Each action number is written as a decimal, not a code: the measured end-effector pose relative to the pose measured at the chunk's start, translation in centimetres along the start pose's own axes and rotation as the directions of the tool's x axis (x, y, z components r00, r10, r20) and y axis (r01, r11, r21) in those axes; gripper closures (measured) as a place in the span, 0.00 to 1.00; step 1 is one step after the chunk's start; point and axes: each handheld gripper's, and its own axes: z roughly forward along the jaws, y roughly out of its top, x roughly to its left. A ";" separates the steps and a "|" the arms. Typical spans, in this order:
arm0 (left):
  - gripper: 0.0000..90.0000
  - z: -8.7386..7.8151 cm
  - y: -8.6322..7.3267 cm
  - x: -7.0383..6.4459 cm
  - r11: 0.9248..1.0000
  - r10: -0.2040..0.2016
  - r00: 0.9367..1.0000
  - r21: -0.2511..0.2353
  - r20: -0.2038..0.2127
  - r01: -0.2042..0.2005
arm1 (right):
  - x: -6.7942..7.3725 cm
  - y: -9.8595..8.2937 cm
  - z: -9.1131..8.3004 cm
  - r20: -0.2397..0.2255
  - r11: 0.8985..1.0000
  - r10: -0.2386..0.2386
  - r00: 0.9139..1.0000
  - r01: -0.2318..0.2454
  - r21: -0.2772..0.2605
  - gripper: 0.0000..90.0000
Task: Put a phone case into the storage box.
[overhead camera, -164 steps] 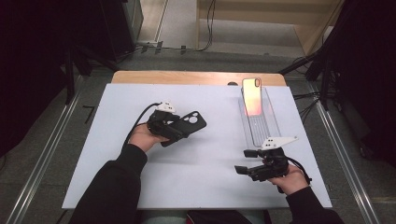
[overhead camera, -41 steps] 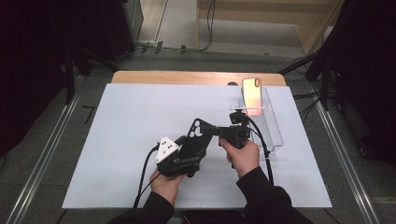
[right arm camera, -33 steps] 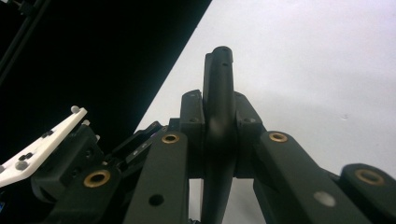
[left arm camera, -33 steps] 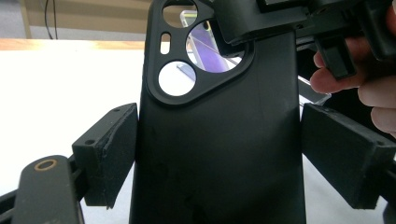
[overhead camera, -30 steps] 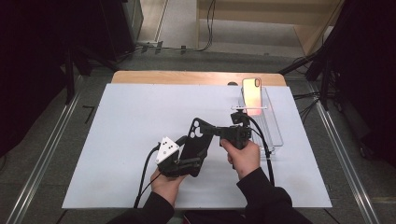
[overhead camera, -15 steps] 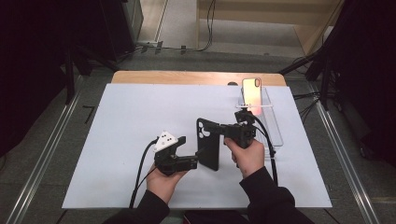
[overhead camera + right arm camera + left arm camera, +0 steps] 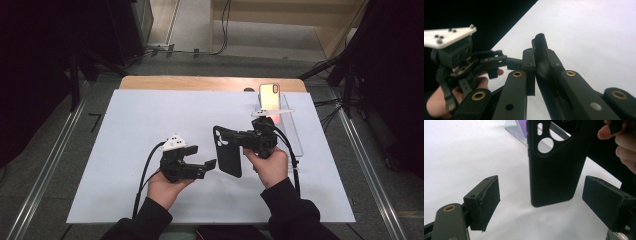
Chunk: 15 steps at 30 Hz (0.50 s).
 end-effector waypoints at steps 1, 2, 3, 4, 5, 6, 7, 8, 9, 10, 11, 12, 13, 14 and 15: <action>0.16 -0.1 0.1 0.1 1.000 0.001 1.000 0.010 0.007 -0.001 | 0.0 0.0 0.0 -0.003 1.000 -0.013 1.000 0.013 0.004 0.88; 0.16 -0.2 0.3 0.3 1.000 0.006 1.000 0.025 0.021 -0.006 | 0.0 0.1 -0.1 -0.009 1.000 -0.027 1.000 0.027 0.011 0.88; 0.16 -0.2 0.3 0.4 0.999 0.008 1.000 0.031 0.025 -0.009 | 0.0 0.1 -0.2 -0.017 0.999 -0.044 0.999 0.045 0.015 0.88; 0.16 -0.4 0.5 0.6 0.999 0.017 0.999 0.040 0.036 -0.018 | 0.1 0.2 -0.2 -0.024 0.998 -0.055 0.998 0.056 0.018 0.88; 0.16 -0.4 0.5 0.7 0.999 0.019 0.999 0.044 0.040 -0.020 | 0.1 0.2 -0.3 -0.030 0.997 -0.077 0.997 0.078 0.024 0.88; 0.16 -0.6 0.7 0.8 0.999 0.025 0.999 0.047 0.043 -0.027 | 0.1 0.2 -0.4 -0.038 0.995 -0.094 0.995 0.095 0.025 0.88; 0.17 -0.6 0.7 0.9 0.998 0.030 0.998 0.049 0.049 -0.032 | 0.1 0.1 -0.5 -0.048 0.992 -0.122 0.991 0.123 0.022 0.88; 0.16 -0.8 0.9 0.9 0.998 0.041 0.998 0.049 0.051 -0.043 | 0.1 0.1 -0.5 -0.055 0.990 -0.135 0.989 0.136 0.020 0.88; 0.16 -0.9 1.0 1.0 0.998 0.045 0.997 0.044 0.059 -0.048 | 0.2 0.1 -0.6 -0.060 0.988 -0.153 0.986 0.155 0.023 0.88; 0.16 -1.0 1.1 1.1 0.998 0.048 0.996 0.047 0.070 -0.051 | 0.2 0.1 -0.7 -0.064 0.986 -0.161 0.985 0.163 0.025 0.88; 0.16 -1.1 1.2 1.2 0.997 0.047 0.995 0.059 0.088 -0.052 | 0.2 0.1 -0.7 -0.076 0.985 -0.167 0.983 0.170 0.028 0.88; 0.17 -1.2 1.4 1.2 0.997 0.045 0.994 0.064 0.098 -0.052 | 0.2 0.2 -0.8 -0.088 0.984 -0.172 0.981 0.175 0.030 0.88; 0.17 -1.3 1.5 1.2 0.996 0.059 0.993 0.066 0.106 -0.066 | 0.1 0.1 -0.8 -0.098 0.983 -0.176 0.979 0.180 0.030 0.88; 0.16 -1.4 1.6 1.3 0.995 0.066 0.991 0.070 0.120 -0.075 | 0.0 0.1 -0.9 -0.106 0.982 -0.181 0.978 0.185 0.030 0.88; 0.17 -1.5 1.7 1.3 0.993 0.077 0.988 0.073 0.137 -0.087 | -0.1 0.1 -0.9 -0.117 0.982 -0.183 0.976 0.188 0.031 0.88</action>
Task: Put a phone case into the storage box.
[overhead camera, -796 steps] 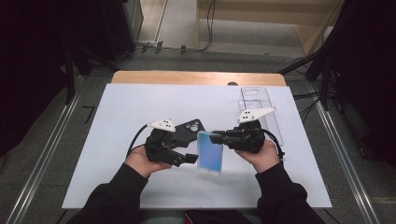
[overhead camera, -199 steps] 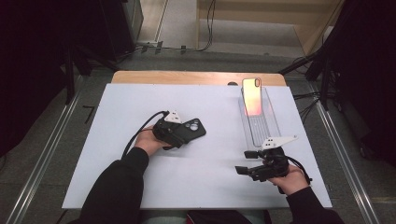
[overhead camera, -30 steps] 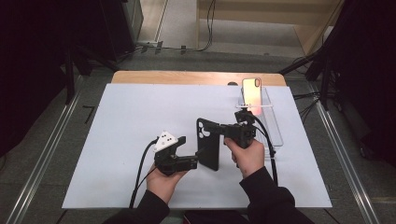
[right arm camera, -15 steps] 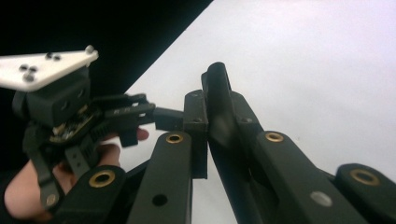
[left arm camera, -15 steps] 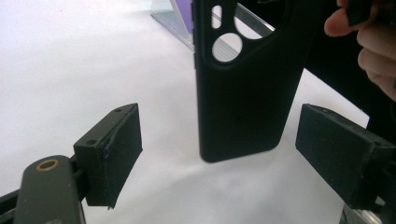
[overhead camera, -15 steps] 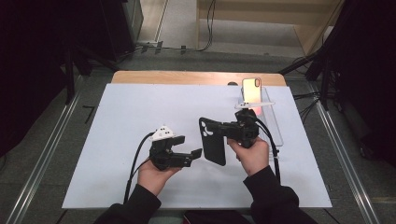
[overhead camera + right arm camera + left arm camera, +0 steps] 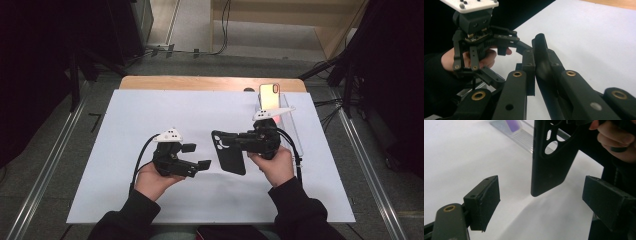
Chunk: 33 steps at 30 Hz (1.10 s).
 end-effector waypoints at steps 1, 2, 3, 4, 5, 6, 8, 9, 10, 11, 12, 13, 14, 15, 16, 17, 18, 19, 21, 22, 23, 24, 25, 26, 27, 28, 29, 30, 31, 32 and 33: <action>0.17 -0.1 0.2 0.0 1.000 0.016 1.000 0.006 0.015 -0.016 | -0.1 0.0 -0.1 -0.008 1.000 -0.008 1.000 0.008 0.004 0.88; 0.17 -0.2 0.3 0.0 1.000 0.027 0.999 0.014 0.028 -0.027 | -0.1 -0.1 -0.1 -0.015 1.000 -0.013 1.000 0.013 0.007 0.88; 0.16 -0.3 0.4 0.0 0.999 0.044 0.998 0.016 0.042 -0.045 | -0.1 -0.1 -0.2 -0.025 1.000 -0.018 1.000 0.018 0.009 0.88; 0.17 -0.4 0.6 -0.1 0.998 0.057 0.997 0.023 0.053 -0.058 | -0.2 -0.1 -0.2 -0.035 1.000 -0.024 0.999 0.024 0.011 0.88; 0.17 -0.5 0.7 -0.1 0.997 0.067 0.996 0.029 0.061 -0.069 | -0.2 -0.1 -0.3 -0.049 0.999 -0.033 0.998 0.033 0.010 0.88; 0.16 -0.6 0.9 -0.1 0.997 0.071 0.995 0.033 0.065 -0.074 | -0.2 -0.2 -0.3 -0.057 0.999 -0.038 0.998 0.038 0.008 0.88; 0.17 -0.8 1.1 0.0 0.996 0.075 0.994 0.041 0.073 -0.078 | -0.3 -0.2 -0.4 -0.073 0.999 -0.045 0.996 0.045 0.006 0.88; 0.19 -0.9 1.2 0.0 0.996 0.071 0.994 0.040 0.086 -0.075 | -0.3 -0.2 -0.5 -0.084 0.999 -0.043 0.996 0.043 0.002 0.88; 0.19 -0.9 1.3 0.1 0.996 0.068 0.993 0.043 0.099 -0.073 | -0.4 -0.3 -0.5 -0.096 0.999 -0.041 0.995 0.041 0.003 0.88; 0.19 -1.0 1.4 0.2 0.996 0.066 0.992 0.045 0.110 -0.072 | -0.5 -0.3 -0.5 -0.104 0.999 -0.042 0.994 0.043 0.003 0.88; 0.20 -1.0 1.6 0.2 0.996 0.065 0.991 0.049 0.119 -0.071 | -0.5 -0.3 -0.5 -0.116 0.999 -0.039 0.992 0.040 0.005 0.88; 0.20 -1.0 1.7 0.3 0.996 0.066 0.989 0.054 0.129 -0.073 | -0.6 -0.4 -0.5 -0.118 0.999 -0.043 0.992 0.044 0.008 0.88; 0.20 -1.1 1.8 0.3 0.996 0.070 0.989 0.052 0.132 -0.078 | -0.6 -0.4 -0.5 -0.124 0.999 -0.047 0.991 0.049 0.012 0.88; 0.23 -1.1 1.9 0.4 0.996 0.075 0.987 0.045 0.145 -0.082 | -0.6 -0.4 -0.4 -0.129 0.999 -0.050 0.990 0.052 0.016 0.88; 0.30 -1.2 2.0 0.5 0.995 0.081 0.984 0.037 0.157 -0.088 | -0.7 -0.5 -0.4 -0.135 0.998 -0.051 0.990 0.054 0.017 0.88; 0.31 -1.3 2.1 0.5 0.995 0.085 0.982 0.032 0.169 -0.092 | -0.6 -0.5 -0.3 -0.143 0.998 -0.054 0.988 0.057 0.018 0.88; 0.32 -1.3 2.2 0.5 0.995 0.090 0.980 0.030 0.180 -0.097 | -0.6 -0.5 -0.3 -0.147 0.998 -0.058 0.987 0.061 0.019 0.88; 0.34 -1.3 2.3 0.6 0.994 0.099 0.978 0.030 0.182 -0.106 | -0.6 -0.6 -0.2 -0.152 0.998 -0.062 0.986 0.066 0.022 0.88; 0.37 -1.2 2.5 0.6 0.992 0.113 0.976 0.036 0.187 -0.122 | -0.5 -0.6 -0.1 -0.159 0.997 -0.067 0.985 0.073 0.034 0.88; 0.37 -1.2 2.6 0.6 0.992 0.109 0.976 0.037 0.190 -0.118 | -0.4 -0.7 0.0 -0.162 0.996 -0.070 0.984 0.077 0.037 0.88; 0.39 -1.2 2.7 0.7 0.992 0.108 0.976 0.037 0.189 -0.117 | -0.4 -0.7 0.0 -0.164 0.996 -0.072 0.984 0.080 0.041 0.88; 0.40 -1.2 2.8 0.8 0.993 0.107 0.975 0.035 0.196 -0.116 | -0.3 -0.7 0.1 -0.168 0.995 -0.076 0.983 0.084 0.044 0.88; 0.40 -1.2 2.8 0.8 0.993 0.106 0.975 0.037 0.194 -0.115 | -0.2 -0.7 0.1 -0.169 0.995 -0.078 0.983 0.087 0.047 0.88; 0.40 -1.1 2.9 0.8 0.993 0.100 0.975 0.037 0.196 -0.109 | -0.2 -0.7 0.2 -0.175 0.995 -0.078 0.981 0.088 0.048 0.88; 0.41 -1.1 2.9 0.8 0.993 0.102 0.975 0.039 0.197 -0.112 | -0.1 -0.7 0.2 -0.174 0.995 -0.079 0.982 0.089 0.049 0.88; 0.43 -1.0 2.9 0.8 0.992 0.110 0.974 0.035 0.198 -0.120 | -0.1 -0.7 0.3 -0.178 0.995 -0.079 0.981 0.089 0.048 0.88; 0.45 -1.0 3.0 0.7 0.992 0.114 0.973 0.035 0.201 -0.123 | -0.1 -0.8 0.3 -0.182 0.995 -0.078 0.980 0.088 0.050 0.88; 0.45 -0.9 3.0 0.7 0.992 0.116 0.973 0.032 0.201 -0.125 | -0.1 -0.8 0.3 -0.186 0.995 -0.078 0.980 0.089 0.050 0.88; 0.48 -0.9 3.1 0.7 0.991 0.123 0.970 0.033 0.208 -0.132 | 0.0 -0.8 0.4 -0.191 0.995 -0.078 0.978 0.089 0.051 0.88; 0.49 -0.8 3.1 0.6 0.990 0.125 0.970 0.031 0.209 -0.134 | 0.0 -0.8 0.4 -0.194 0.994 -0.080 0.978 0.091 0.051 0.88; 0.51 -0.7 3.1 0.6 0.990 0.125 0.969 0.034 0.214 -0.136 | 0.0 -0.8 0.5 -0.202 0.994 -0.079 0.976 0.092 0.055 0.88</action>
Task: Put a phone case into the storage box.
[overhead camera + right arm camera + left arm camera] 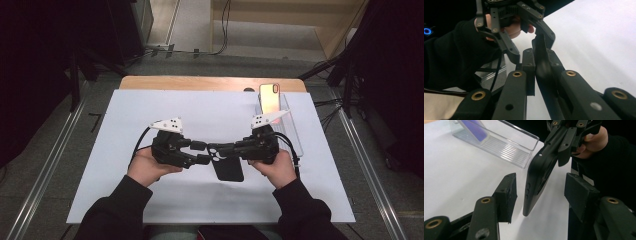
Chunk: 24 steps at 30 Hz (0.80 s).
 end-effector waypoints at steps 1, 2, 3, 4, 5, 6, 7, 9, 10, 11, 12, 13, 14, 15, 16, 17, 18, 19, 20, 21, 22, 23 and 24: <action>0.52 0.1 0.0 0.0 1.000 0.000 1.000 0.005 0.004 0.000 | 0.1 0.0 0.1 -0.005 1.000 -0.001 1.000 0.001 0.000 0.88; 0.55 0.2 0.0 0.0 1.000 -0.003 1.000 0.008 0.010 0.003 | 0.1 0.0 0.1 -0.011 1.000 -0.003 1.000 0.003 0.000 0.88; 0.58 0.3 0.0 0.1 1.000 0.002 1.000 0.013 0.011 -0.002 | 0.1 0.0 0.2 -0.017 1.000 -0.006 1.000 0.006 0.000 0.88; 0.58 0.3 0.0 0.1 1.000 0.001 1.000 0.018 0.017 -0.001 | 0.1 0.0 0.3 -0.024 1.000 -0.006 1.000 0.006 -0.003 0.88; 0.62 0.4 -0.1 0.1 1.000 0.004 1.000 0.018 0.022 -0.005 | 0.2 0.0 0.3 -0.032 1.000 -0.006 0.999 0.006 -0.001 0.88; 0.64 0.4 -0.1 0.1 1.000 0.008 1.000 0.016 0.026 -0.008 | 0.2 0.0 0.4 -0.035 1.000 -0.006 0.999 0.006 0.003 0.88; 0.64 0.4 -0.1 0.1 1.000 0.008 1.000 0.014 0.029 -0.008 | 0.2 0.0 0.5 -0.041 1.000 -0.005 0.999 0.005 0.006 0.88; 0.70 0.3 -0.1 0.1 1.000 0.024 0.999 0.005 0.039 -0.024 | 0.2 0.0 0.6 -0.056 1.000 -0.005 0.998 0.006 0.008 0.88; 0.73 0.2 -0.2 0.1 0.999 0.034 0.999 0.002 0.042 -0.035 | 0.2 0.0 0.7 -0.061 1.000 -0.004 0.998 0.004 0.007 0.88; 0.75 0.2 -0.2 0.0 0.999 0.041 0.998 -0.005 0.043 -0.041 | 0.1 0.0 0.7 -0.066 1.000 -0.001 0.998 0.001 0.008 0.88; 0.76 0.1 -0.3 0.0 0.999 0.052 0.998 -0.008 0.041 -0.052 | 0.1 0.0 0.8 -0.072 1.000 -0.002 0.997 0.002 0.005 0.88; 0.78 0.1 -0.3 0.0 0.999 0.054 0.997 -0.005 0.050 -0.054 | 0.0 -0.1 0.8 -0.076 1.000 0.003 0.997 -0.003 0.003 0.88; 0.79 0.0 -0.3 0.0 0.998 0.057 0.997 -0.003 0.056 -0.057 | 0.0 -0.1 0.8 -0.083 1.000 0.008 0.997 -0.008 0.003 0.88; 0.81 0.0 -0.3 0.0 0.998 0.062 0.997 0.001 0.052 -0.062 | -0.1 -0.1 0.8 -0.088 1.000 0.009 0.996 -0.009 0.000 0.87; 0.83 -0.1 -0.3 0.0 0.998 0.066 0.996 0.001 0.054 -0.066 | -0.2 -0.1 0.8 -0.092 1.000 0.010 0.996 -0.010 0.000 0.87; 0.85 -0.1 -0.3 0.0 0.998 0.066 0.996 -0.003 0.053 -0.066 | -0.3 -0.1 0.7 -0.103 1.000 0.014 0.995 -0.014 -0.001 0.87; 0.85 -0.1 -0.3 -0.1 0.998 0.061 0.996 -0.001 0.059 -0.061 | -0.3 -0.2 0.7 -0.105 1.000 0.016 0.994 -0.016 -0.004 0.87; 0.85 -0.1 -0.2 -0.1 0.998 0.058 0.996 0.002 0.064 -0.058 | -0.3 -0.2 0.7 -0.110 1.000 0.019 0.994 -0.020 -0.002 0.87; 0.85 -0.2 -0.2 0.0 0.999 0.051 0.996 0.005 0.069 -0.052 | -0.3 -0.2 0.7 -0.113 1.000 0.018 0.993 -0.018 0.000 0.86; 0.86 -0.2 -0.2 -0.1 0.999 0.051 0.996 0.007 0.073 -0.052 | -0.3 -0.1 0.7 -0.110 1.000 0.018 0.994 -0.018 -0.001 0.85; 0.86 -0.2 -0.2 -0.1 0.998 0.054 0.996 0.008 0.076 -0.054 | -0.3 -0.1 0.7 -0.111 1.000 0.020 0.994 -0.020 0.001 0.84; 0.86 -0.2 -0.2 -0.1 0.998 0.055 0.995 0.010 0.078 -0.056 | -0.3 -0.1 0.7 -0.107 1.000 0.018 0.994 -0.018 0.003 0.83; 0.86 -0.2 -0.2 -0.2 0.998 0.054 0.996 0.013 0.077 -0.056 | -0.2 -0.1 0.6 -0.098 1.000 0.018 0.995 -0.017 0.002 0.81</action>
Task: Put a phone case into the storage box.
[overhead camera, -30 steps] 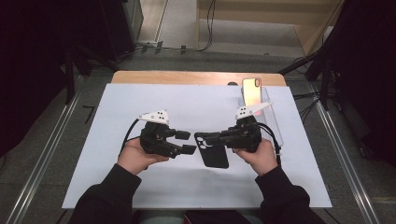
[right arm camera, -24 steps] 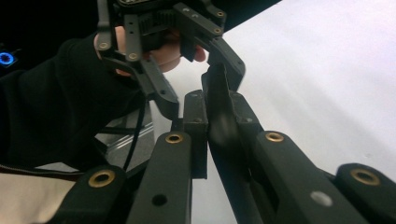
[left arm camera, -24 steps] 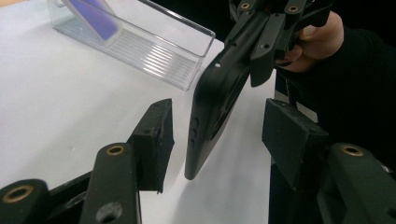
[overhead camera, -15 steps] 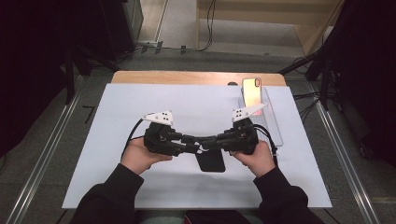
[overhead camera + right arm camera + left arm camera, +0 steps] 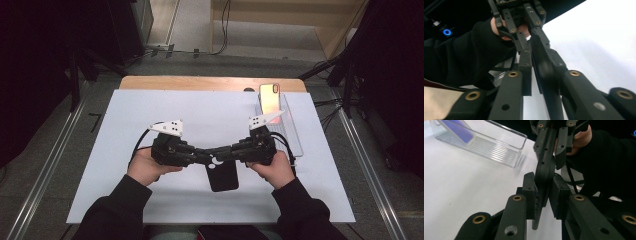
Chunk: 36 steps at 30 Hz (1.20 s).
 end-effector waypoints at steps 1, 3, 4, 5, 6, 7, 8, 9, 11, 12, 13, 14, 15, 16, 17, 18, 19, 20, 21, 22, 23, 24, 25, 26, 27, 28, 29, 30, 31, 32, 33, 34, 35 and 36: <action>0.86 0.0 0.0 -0.1 1.000 -0.001 1.000 0.001 -0.002 0.001 | 0.0 0.0 0.0 0.001 1.000 -0.002 1.000 0.002 0.000 0.79; 0.86 0.0 0.1 -0.1 1.000 -0.004 1.000 0.004 -0.005 0.004 | 0.1 0.0 0.0 0.010 1.000 -0.023 1.000 0.023 -0.012 0.75; 0.86 -0.1 0.2 -0.2 1.000 -0.008 1.000 0.007 -0.005 0.008 | 0.2 0.0 0.0 0.013 1.000 -0.025 1.000 0.025 -0.009 0.73; 0.86 -0.1 0.2 -0.2 1.000 -0.009 1.000 0.006 -0.005 0.009 | 0.3 0.0 0.0 0.014 0.999 -0.034 0.999 0.034 -0.009 0.71; 0.86 -0.1 0.2 -0.3 1.000 -0.008 1.000 0.006 -0.004 0.008 | 0.4 0.0 0.0 0.017 0.999 -0.036 0.999 0.036 -0.013 0.67; 0.86 -0.2 0.2 -0.3 1.000 -0.007 1.000 0.012 -0.006 0.007 | 0.5 0.0 0.0 0.019 0.999 -0.035 0.999 0.036 -0.016 0.64; 0.86 -0.3 0.2 -0.3 1.000 -0.011 1.000 0.012 -0.006 0.011 | 0.5 0.0 0.0 0.025 0.999 -0.032 0.999 0.033 -0.021 0.62; 0.86 -0.4 0.2 -0.3 1.000 -0.019 1.000 0.012 -0.012 0.019 | 0.5 0.0 -0.1 0.028 0.999 -0.028 0.999 0.029 -0.026 0.61; 0.86 -0.7 0.2 -0.1 1.000 -0.025 0.999 0.011 -0.022 0.026 | 0.4 0.0 -0.6 0.052 0.999 -0.020 0.998 0.022 -0.049 0.59; 0.86 -0.9 0.2 0.0 0.999 -0.035 0.999 0.006 -0.027 0.035 | 0.4 0.0 -0.8 0.062 0.998 -0.017 0.998 0.020 -0.056 0.58; 0.86 -1.0 0.2 0.0 0.999 -0.042 0.999 0.004 -0.033 0.042 | 0.3 0.0 -1.0 0.088 0.997 -0.024 0.996 0.030 -0.068 0.54; 0.86 -1.1 0.2 0.0 0.999 -0.048 0.998 0.000 -0.036 0.048 | 0.3 -0.1 -1.2 0.105 0.997 -0.023 0.994 0.031 -0.072 0.52; 0.86 -1.3 0.2 0.1 0.999 -0.049 0.998 -0.001 -0.044 0.049 | 0.3 -0.1 -1.3 0.114 0.997 -0.026 0.993 0.035 -0.075 0.50; 0.86 -1.4 0.3 0.0 0.999 -0.053 0.997 -0.001 -0.055 0.053 | 0.3 -0.2 -1.4 0.136 0.996 -0.033 0.990 0.044 -0.076 0.47; 0.86 -1.5 0.3 0.1 0.998 -0.055 0.997 0.004 -0.062 0.056 | 0.3 -0.3 -1.4 0.152 0.996 -0.033 0.988 0.046 -0.082 0.42; 0.86 -1.5 0.4 0.1 0.998 -0.059 0.996 0.005 -0.067 0.060 | 0.3 -0.5 -1.4 0.165 0.996 -0.028 0.986 0.042 -0.085 0.40; 0.86 -1.5 0.4 0.1 0.997 -0.073 0.994 0.004 -0.076 0.074 | 0.3 -0.5 -1.4 0.176 0.995 -0.032 0.984 0.048 -0.084 0.38; 0.86 -1.6 0.4 0.1 0.997 -0.077 0.994 0.004 -0.084 0.078 | 0.3 -0.7 -1.4 0.194 0.994 -0.037 0.980 0.055 -0.089 0.35; 0.86 -1.6 0.4 0.1 0.997 -0.082 0.993 0.001 -0.090 0.083 | 0.3 -0.8 -1.4 0.208 0.994 -0.039 0.977 0.059 -0.095 0.30; 0.86 -1.6 0.5 0.1 0.995 -0.095 0.990 0.003 -0.103 0.096 | 0.3 -0.8 -1.5 0.212 0.993 -0.039 0.976 0.061 -0.100 0.29; 0.86 -1.6 0.5 0.1 0.994 -0.107 0.988 0.002 -0.114 0.108 | 0.3 -1.0 -1.4 0.220 0.992 -0.028 0.975 0.054 -0.114 0.28; 0.86 -1.7 0.6 0.2 0.994 -0.111 0.986 0.004 -0.126 0.112 | 0.2 -1.0 -1.4 0.232 0.992 -0.027 0.972 0.055 -0.116 0.28; 0.86 -1.7 0.6 0.1 0.993 -0.119 0.983 0.001 -0.138 0.120 | 0.2 -1.1 -1.3 0.241 0.992 -0.025 0.970 0.054 -0.111 0.27; 0.86 -1.7 0.6 0.1 0.992 -0.126 0.981 -0.003 -0.148 0.127 | 0.2 -1.1 -1.3 0.244 0.993 -0.028 0.969 0.054 -0.103 0.24; 0.86 -1.8 0.7 0.1 0.992 -0.128 0.979 -0.011 -0.159 0.128 | 0.2 -1.2 -1.3 0.248 0.993 -0.037 0.968 0.064 -0.099 0.21; 0.86 -1.8 0.7 0.1 0.991 -0.131 0.978 -0.014 -0.164 0.131 | 0.3 -1.3 -1.2 0.248 0.992 -0.043 0.968 0.071 -0.103 0.16; 0.86 -1.9 0.8 0.1 0.991 -0.137 0.976 -0.016 -0.167 0.136 | 0.2 -1.3 -1.1 0.256 0.992 -0.047 0.966 0.075 -0.104 0.10; 0.86 -1.9 0.9 0.2 0.988 -0.153 0.973 -0.019 -0.170 0.152 | 0.3 -1.3 -1.0 0.276 0.993 -0.036 0.960 0.065 -0.097 0.00; 0.86 -1.9 0.9 0.2 0.986 -0.166 0.971 -0.020 -0.174 0.165 | 0.3 -1.3 -0.8 0.308 0.995 -0.024 0.951 0.053 -0.088 0.00; 0.86 -1.9 0.9 0.2 0.983 -0.182 0.966 -0.027 -0.181 0.180 | 0.3 -1.4 -0.7 0.305 0.995 -0.025 0.952 0.053 -0.083 0.00; 0.86 -1.9 1.0 0.3 0.982 -0.187 0.964 -0.027 -0.186 0.186 | 0.3 -1.4 -0.6 0.299 0.995 -0.032 0.954 0.059 -0.079 0.00; 0.86 -1.9 1.0 0.3 0.980 -0.201 0.960 -0.032 -0.195 0.198 | 0.4 -1.5 -0.5 0.302 0.995 -0.034 0.953 0.060 -0.078 0.00; 0.86 -1.9 1.0 0.3 0.979 -0.206 0.959 -0.032 -0.196 0.203 | 0.5 -1.6 -0.3 0.316 0.996 -0.028 0.948 0.055 -0.077 0.00; 0.86 -1.9 1.1 0.3 0.976 -0.216 0.954 -0.036 -0.207 0.213 | 0.5 -1.6 -0.1 0.321 0.996 -0.028 0.947 0.055 -0.076 0.00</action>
